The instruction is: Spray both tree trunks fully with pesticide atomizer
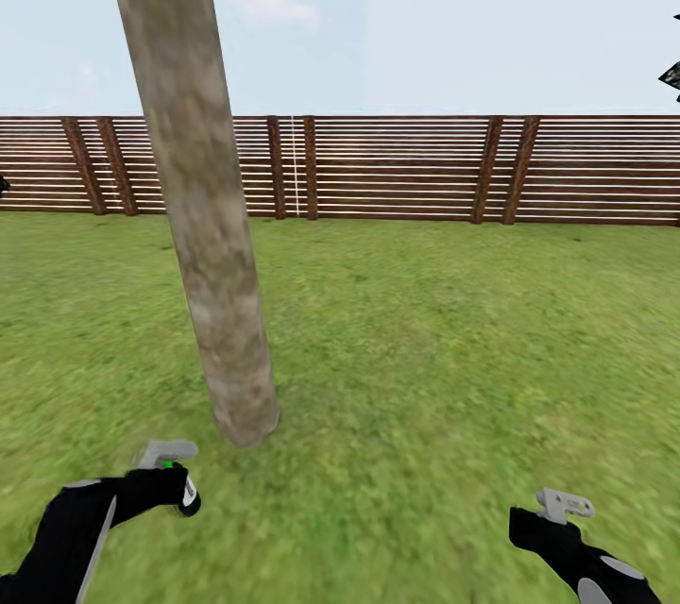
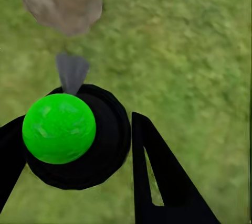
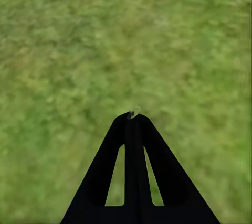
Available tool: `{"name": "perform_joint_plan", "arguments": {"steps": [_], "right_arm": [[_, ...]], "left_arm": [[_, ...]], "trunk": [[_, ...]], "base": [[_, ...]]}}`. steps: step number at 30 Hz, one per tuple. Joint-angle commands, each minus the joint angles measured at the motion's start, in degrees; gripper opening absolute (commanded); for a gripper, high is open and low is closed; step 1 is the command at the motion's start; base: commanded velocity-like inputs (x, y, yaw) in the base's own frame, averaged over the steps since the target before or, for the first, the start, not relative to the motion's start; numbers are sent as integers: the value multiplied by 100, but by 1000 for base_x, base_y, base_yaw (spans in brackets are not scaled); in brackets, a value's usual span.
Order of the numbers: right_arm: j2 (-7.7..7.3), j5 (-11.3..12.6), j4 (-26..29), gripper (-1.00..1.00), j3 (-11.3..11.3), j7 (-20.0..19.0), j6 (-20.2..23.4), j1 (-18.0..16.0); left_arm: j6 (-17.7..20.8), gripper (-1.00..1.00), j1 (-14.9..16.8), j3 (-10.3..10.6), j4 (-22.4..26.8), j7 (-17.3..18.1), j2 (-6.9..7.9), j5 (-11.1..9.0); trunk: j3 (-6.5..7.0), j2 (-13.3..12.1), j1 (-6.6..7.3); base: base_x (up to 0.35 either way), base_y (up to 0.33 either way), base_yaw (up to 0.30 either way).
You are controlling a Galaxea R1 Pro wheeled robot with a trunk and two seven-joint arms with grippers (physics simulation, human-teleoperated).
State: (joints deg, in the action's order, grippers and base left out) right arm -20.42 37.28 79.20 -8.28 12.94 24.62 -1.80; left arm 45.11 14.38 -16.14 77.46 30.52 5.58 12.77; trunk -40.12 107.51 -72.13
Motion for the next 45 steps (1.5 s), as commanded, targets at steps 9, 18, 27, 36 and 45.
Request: {"name": "perform_joint_plan", "arguments": {"steps": [9, 18, 27, 36, 45], "right_arm": [[142, 31, 16, -100, 0, 61, 8, -4], [189, 25, 11, -100, -38, 69, 8, -4], [196, 26, 13, -100, -295, 214, -1, -4], [196, 33, 17, -100, -298, 212, -1, -4], [196, 33, 9, -100, -303, 217, -3, -4]], "left_arm": [[599, -100, 852, 61, -7, -1213, -583, 132], [1414, -100, 1616, 1088, -576, -1874, -716, 112], [1489, -100, 2017, 1173, -599, -1934, -871, 135], [1489, -100, 2243, 1175, -592, -1936, -911, 139], [1489, -100, 2415, 1175, -544, -1942, -962, 138]], "trunk": [[-6, 3, 1], [-6, 3, 1], [-6, 3, 1], [-6, 3, 1], [-6, 3, 1]], "base": [[0, 0, 0], [0, 0, 0], [0, 0, 0], [0, 0, 0], [0, 0, 0]]}}
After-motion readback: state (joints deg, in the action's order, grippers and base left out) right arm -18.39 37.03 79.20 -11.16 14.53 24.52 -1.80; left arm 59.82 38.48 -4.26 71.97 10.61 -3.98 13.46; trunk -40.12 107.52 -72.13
